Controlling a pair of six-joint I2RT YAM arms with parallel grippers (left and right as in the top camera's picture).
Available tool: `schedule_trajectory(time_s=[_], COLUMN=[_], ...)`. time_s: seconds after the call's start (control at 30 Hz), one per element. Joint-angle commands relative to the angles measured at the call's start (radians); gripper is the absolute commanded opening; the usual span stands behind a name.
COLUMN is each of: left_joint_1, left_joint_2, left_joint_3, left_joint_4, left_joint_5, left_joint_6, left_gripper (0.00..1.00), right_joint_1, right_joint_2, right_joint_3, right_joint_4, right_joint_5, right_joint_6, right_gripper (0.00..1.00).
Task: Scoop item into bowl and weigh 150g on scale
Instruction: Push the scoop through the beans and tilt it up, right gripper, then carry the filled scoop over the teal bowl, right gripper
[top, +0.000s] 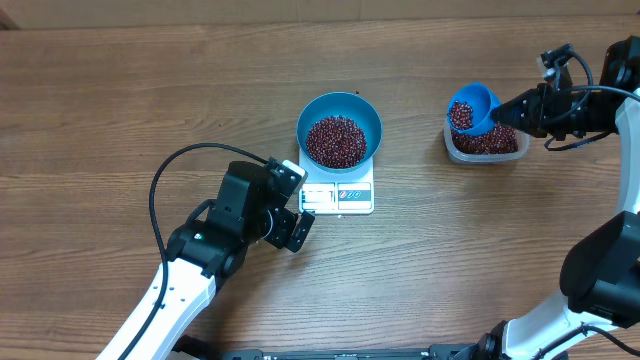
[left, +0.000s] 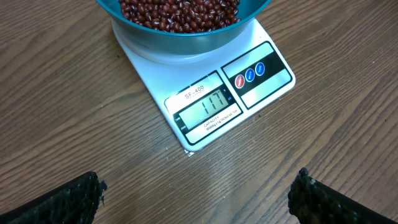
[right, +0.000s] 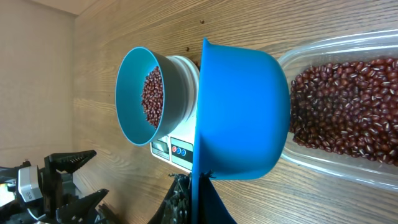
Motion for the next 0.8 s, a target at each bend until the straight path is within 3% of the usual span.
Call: schedule_trajectory(time_s=[0.0, 0.5, 0.77], left_joint_1=[-0.005, -0.005, -0.005], left_joint_2=[-0.004, -0.004, -0.004], left_joint_3=[-0.003, -0.003, -0.003], left_joint_4=[0.003, 0.003, 0.003], left_joint_5=[-0.002, -0.002, -0.003], left_joint_6=[-0.018, -0.017, -0.018], left_gripper=[0.99, 1.0, 1.0], right_joint_1=[0.031, 0.211, 0.307], right_joint_2=[-0.006, -0.011, -0.011], right_joint_3=[0.034, 0.045, 0.135], right_joint_4=[0.0, 0.007, 0.012], right_joint_5=[-0.033, -0.074, -0.074], right_joint_6=[-0.018, -0.013, 0.033], right_gripper=[0.04, 0.04, 0.04])
